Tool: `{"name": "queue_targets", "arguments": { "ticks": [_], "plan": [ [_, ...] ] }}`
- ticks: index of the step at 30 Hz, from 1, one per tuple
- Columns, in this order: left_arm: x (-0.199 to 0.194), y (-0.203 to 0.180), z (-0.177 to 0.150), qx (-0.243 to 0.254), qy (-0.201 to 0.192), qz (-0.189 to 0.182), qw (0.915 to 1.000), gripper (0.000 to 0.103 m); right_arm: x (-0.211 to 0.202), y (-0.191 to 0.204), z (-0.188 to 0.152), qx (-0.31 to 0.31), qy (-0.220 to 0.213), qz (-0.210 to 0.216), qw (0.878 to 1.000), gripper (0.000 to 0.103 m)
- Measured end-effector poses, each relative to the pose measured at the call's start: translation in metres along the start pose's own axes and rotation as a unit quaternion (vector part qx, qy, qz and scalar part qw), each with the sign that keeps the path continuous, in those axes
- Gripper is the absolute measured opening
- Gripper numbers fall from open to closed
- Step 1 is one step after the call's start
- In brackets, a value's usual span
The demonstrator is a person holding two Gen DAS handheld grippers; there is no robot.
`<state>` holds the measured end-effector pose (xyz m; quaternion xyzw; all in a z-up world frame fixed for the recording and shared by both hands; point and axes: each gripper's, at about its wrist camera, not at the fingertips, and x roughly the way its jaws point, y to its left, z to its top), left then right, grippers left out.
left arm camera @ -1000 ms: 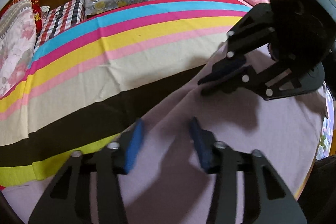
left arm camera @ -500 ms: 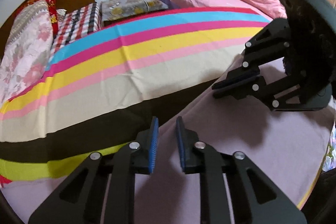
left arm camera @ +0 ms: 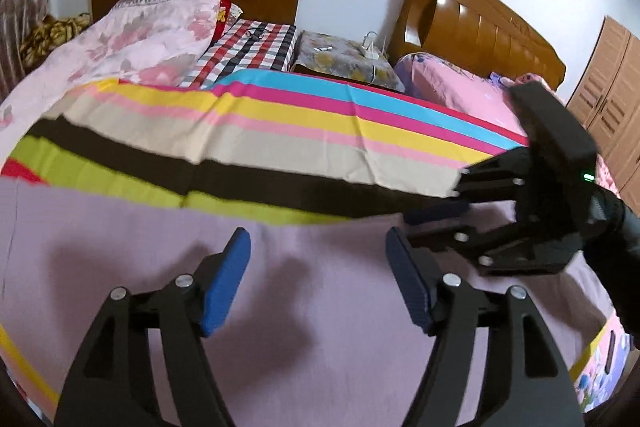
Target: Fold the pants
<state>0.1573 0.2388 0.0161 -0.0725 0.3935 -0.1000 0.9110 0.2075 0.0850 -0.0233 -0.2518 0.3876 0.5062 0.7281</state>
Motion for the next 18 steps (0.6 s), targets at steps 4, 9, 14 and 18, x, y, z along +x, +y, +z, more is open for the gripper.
{"name": "queue_targets", "arguments": {
  "ticks": [4,9,14,18],
  "plan": [
    [-0.004,0.001,-0.016,-0.015,0.005,-0.022,0.9996,0.073,0.010,0.000,0.006,-0.008,0.006,0.001,1.000,0.027],
    [0.013,-0.005,-0.030,-0.010,0.027,-0.023,0.9993,0.073,0.012,-0.003,0.008,-0.019,0.006,-0.007,1.000,0.039],
    [0.023,-0.004,-0.036,-0.012,0.033,-0.022,0.9991,0.078,0.010,0.011,0.006,-0.055,-0.001,-0.035,0.998,0.032],
    [0.027,-0.005,-0.037,-0.010,0.036,-0.019,0.9991,0.079,0.012,0.010,0.006,-0.056,0.001,-0.020,0.998,0.025]
  ]
}}
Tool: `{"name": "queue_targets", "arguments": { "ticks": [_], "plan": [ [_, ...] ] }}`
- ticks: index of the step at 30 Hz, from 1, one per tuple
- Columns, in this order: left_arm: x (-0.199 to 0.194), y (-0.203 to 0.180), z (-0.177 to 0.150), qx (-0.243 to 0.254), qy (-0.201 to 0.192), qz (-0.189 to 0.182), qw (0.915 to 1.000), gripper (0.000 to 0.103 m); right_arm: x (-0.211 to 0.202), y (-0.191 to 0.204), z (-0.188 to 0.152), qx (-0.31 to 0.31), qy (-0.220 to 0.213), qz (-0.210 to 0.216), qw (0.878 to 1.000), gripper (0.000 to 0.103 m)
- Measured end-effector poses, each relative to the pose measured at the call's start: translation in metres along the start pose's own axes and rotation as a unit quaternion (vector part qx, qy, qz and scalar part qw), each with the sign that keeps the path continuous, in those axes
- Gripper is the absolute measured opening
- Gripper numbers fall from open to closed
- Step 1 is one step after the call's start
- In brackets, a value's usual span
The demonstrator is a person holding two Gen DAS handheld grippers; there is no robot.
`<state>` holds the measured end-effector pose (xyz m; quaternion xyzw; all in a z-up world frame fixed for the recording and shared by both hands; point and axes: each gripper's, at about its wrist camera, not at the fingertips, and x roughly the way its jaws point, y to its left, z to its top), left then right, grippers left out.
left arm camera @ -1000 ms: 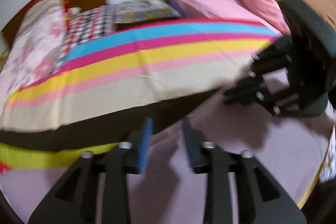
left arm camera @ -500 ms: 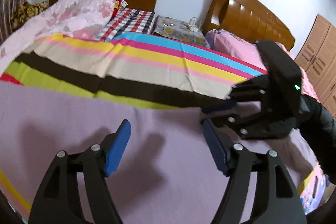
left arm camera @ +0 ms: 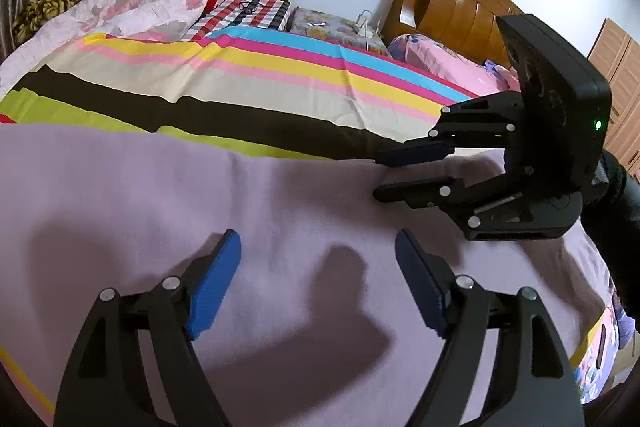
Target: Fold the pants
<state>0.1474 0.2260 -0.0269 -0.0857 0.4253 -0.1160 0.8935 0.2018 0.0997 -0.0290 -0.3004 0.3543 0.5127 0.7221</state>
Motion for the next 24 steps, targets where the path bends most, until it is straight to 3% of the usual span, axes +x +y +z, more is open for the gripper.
{"name": "queue_targets", "arguments": {
  "ticks": [7,9,11,15,18,20,22,24],
  "plan": [
    [0.002,0.000,-0.003,0.003,0.001,0.002,1.0000,0.080,0.004,-0.022,-0.002,0.055,-0.001,0.062,0.997,0.023],
    [0.002,0.001,-0.002,0.004,0.001,0.003,1.0000,0.080,0.001,-0.013,-0.002,0.042,-0.008,0.050,0.998,0.009],
    [0.002,0.002,-0.001,0.004,0.002,0.004,1.0000,0.080,-0.005,0.000,-0.002,0.019,-0.013,0.023,0.999,0.006],
    [-0.007,-0.003,0.003,0.012,-0.008,0.000,0.9999,0.081,-0.024,0.002,0.007,0.015,-0.036,-0.001,0.999,0.005],
    [-0.002,-0.004,0.003,0.013,-0.003,0.014,0.9998,0.085,-0.006,-0.001,0.006,0.010,-0.010,-0.018,1.000,0.005],
    [0.006,0.000,0.000,0.004,0.007,0.021,0.9997,0.085,0.000,-0.005,0.003,0.029,-0.018,-0.015,0.999,0.005],
    [0.006,0.000,-0.003,0.006,0.003,0.020,0.9998,0.085,-0.002,-0.009,0.002,0.046,-0.021,-0.020,0.999,0.012],
    [0.002,-0.002,-0.003,0.009,0.006,0.025,0.9996,0.085,-0.011,-0.011,-0.001,0.056,-0.012,-0.025,0.998,0.038]
  ]
}}
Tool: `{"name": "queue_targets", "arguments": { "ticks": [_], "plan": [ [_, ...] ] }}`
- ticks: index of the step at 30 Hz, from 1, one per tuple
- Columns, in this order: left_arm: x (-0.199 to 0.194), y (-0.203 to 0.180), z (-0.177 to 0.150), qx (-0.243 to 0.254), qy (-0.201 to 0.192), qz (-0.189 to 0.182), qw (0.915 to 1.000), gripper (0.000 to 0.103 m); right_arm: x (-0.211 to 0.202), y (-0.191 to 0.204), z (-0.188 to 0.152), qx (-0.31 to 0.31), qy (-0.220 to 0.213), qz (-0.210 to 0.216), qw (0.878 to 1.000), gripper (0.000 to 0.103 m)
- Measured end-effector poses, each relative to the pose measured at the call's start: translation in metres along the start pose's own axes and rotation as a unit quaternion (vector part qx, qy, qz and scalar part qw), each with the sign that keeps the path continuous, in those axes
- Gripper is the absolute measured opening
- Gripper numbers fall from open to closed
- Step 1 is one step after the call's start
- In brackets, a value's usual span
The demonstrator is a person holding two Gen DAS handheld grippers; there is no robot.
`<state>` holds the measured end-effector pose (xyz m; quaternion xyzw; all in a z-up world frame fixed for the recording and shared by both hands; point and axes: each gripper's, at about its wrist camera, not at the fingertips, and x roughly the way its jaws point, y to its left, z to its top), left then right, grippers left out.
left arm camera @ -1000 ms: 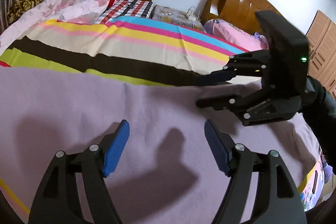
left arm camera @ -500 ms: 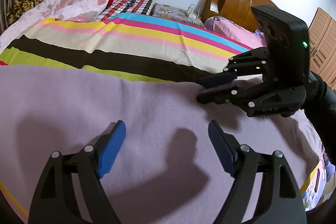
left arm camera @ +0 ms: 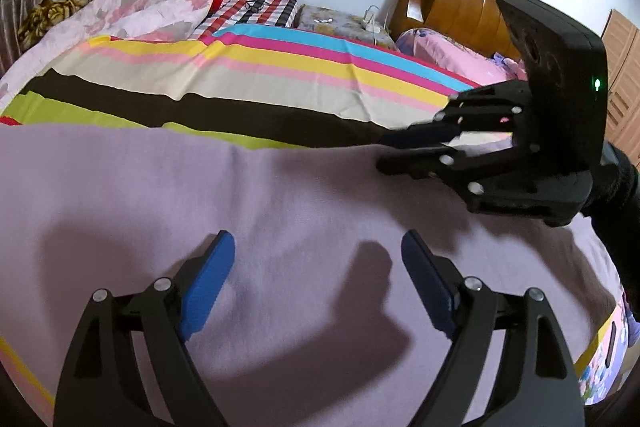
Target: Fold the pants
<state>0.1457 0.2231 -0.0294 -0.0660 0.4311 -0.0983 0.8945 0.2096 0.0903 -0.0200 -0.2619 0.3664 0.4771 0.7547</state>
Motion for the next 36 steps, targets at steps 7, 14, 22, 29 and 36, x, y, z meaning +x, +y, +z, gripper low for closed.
{"name": "queue_targets", "arguments": {
  "ticks": [7,14,22,29,36],
  "plan": [
    [-0.026,-0.017,-0.003,0.023,-0.012,-0.004,0.9997,0.089,-0.067,-0.056,-0.059,0.145,-0.032,-0.062,0.987,0.039],
    [-0.012,-0.012,-0.025,0.027,0.016,0.017,0.9994,0.091,-0.066,-0.050,-0.106,0.175,-0.003,-0.037,0.984,0.039],
    [-0.043,-0.015,-0.023,-0.017,-0.002,0.014,0.9998,0.090,-0.100,-0.067,-0.116,0.281,-0.036,-0.101,0.954,0.050],
    [-0.028,-0.092,-0.038,0.071,0.030,-0.043,0.9961,0.094,-0.159,-0.023,-0.201,0.316,-0.016,-0.167,0.934,0.086],
    [-0.007,-0.114,-0.054,0.110,0.047,0.016,0.9926,0.101,-0.220,-0.041,-0.303,0.438,0.024,-0.213,0.873,0.087]
  ]
}}
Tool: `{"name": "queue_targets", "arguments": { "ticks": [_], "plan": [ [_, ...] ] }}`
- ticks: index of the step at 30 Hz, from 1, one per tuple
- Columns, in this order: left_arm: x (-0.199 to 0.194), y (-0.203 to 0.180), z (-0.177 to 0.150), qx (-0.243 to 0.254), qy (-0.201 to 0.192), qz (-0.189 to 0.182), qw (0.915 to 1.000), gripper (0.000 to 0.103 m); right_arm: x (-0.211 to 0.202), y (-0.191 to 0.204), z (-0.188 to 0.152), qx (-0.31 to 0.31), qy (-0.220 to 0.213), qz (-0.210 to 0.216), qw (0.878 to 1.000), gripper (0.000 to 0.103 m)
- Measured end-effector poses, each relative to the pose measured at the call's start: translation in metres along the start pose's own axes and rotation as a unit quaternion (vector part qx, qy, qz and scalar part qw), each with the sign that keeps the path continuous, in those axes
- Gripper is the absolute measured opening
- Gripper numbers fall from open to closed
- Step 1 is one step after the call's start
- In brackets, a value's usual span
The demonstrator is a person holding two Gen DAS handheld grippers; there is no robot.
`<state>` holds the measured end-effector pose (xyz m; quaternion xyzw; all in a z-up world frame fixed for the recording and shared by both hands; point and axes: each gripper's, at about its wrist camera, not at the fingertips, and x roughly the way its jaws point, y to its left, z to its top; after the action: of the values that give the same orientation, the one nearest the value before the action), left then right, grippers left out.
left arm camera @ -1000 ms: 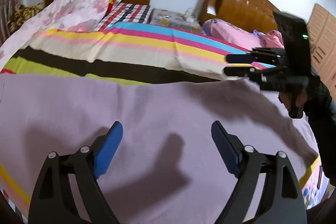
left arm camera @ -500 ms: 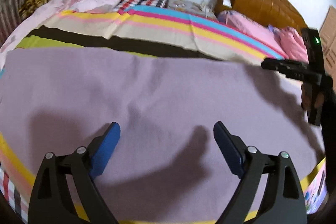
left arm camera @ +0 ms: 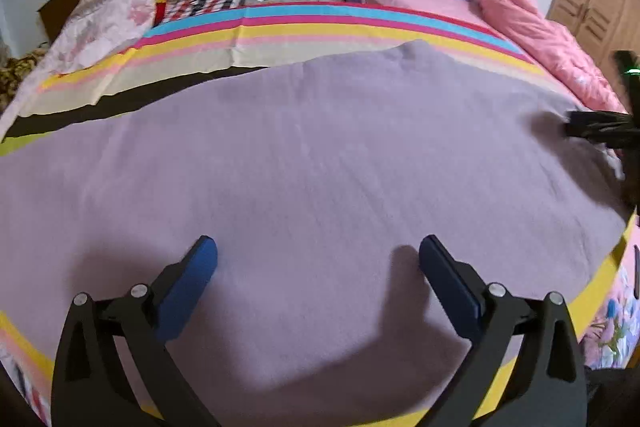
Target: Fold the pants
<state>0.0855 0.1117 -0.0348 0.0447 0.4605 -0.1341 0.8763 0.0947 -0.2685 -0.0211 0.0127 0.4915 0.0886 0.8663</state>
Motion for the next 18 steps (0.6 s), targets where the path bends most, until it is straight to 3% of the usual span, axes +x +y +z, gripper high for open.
{"name": "queue_targets", "arguments": {
  "ticks": [3,7,12,14,18],
  "plan": [
    [-0.021,-0.011,0.005,-0.009,-0.029,-0.036,0.9989,0.101,-0.046,-0.026,-0.017,0.051,-0.059,0.000,0.997,0.088],
    [-0.026,-0.059,0.008,0.045,-0.036,-0.067,0.9961,0.101,-0.068,-0.028,-0.048,0.060,-0.087,-0.006,0.994,0.088],
    [0.004,-0.097,-0.001,0.097,-0.004,-0.056,0.9937,0.101,-0.063,-0.004,-0.094,0.006,-0.085,-0.025,0.996,0.088],
    [0.014,-0.097,-0.007,0.108,-0.014,-0.048,0.9929,0.102,-0.057,-0.001,-0.115,-0.037,-0.081,-0.095,0.992,0.088],
    [0.005,-0.091,-0.007,0.084,-0.017,-0.044,0.9954,0.101,-0.068,0.003,-0.123,-0.042,-0.096,-0.111,0.988,0.088]
  ]
}}
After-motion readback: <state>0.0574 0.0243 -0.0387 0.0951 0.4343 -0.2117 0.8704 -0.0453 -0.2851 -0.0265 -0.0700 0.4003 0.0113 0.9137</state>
